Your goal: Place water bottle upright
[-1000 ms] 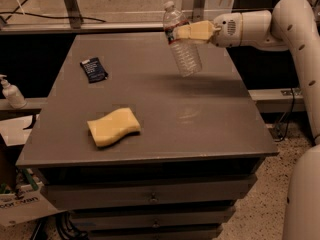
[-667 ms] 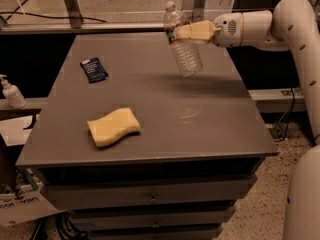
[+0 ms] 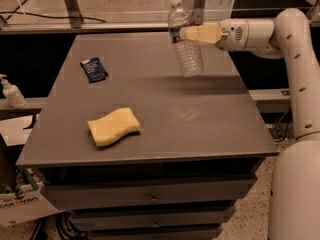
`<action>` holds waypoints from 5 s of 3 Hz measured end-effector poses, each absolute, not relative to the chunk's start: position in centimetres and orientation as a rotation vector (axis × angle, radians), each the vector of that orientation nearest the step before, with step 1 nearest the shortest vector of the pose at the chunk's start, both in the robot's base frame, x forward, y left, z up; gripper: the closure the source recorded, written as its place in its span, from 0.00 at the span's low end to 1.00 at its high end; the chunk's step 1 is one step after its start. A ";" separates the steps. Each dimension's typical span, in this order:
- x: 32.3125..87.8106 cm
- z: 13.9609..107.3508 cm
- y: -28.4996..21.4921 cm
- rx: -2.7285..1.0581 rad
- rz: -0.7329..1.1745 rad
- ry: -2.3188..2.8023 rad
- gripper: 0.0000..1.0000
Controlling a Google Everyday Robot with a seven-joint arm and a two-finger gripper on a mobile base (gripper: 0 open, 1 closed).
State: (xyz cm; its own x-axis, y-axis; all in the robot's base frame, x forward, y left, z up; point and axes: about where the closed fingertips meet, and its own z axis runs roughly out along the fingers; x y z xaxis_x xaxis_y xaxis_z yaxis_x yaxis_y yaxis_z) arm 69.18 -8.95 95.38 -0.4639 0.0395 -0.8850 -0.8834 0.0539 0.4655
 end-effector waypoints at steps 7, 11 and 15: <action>64.9 97.8 -13.1 -1.034 1.466 1.084 1.00; 61.0 96.9 -17.4 -1.009 1.429 0.908 1.00; 59.1 95.0 -16.0 -1.068 1.442 0.909 1.00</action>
Offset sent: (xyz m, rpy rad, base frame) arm -0.0470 -0.0507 0.0244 0.0984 -0.2711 0.0996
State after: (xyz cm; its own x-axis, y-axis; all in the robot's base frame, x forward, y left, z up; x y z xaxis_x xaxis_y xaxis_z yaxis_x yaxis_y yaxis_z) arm 59.09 -16.00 95.05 -0.0242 0.3063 -0.9516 -0.9907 -0.1348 -0.0182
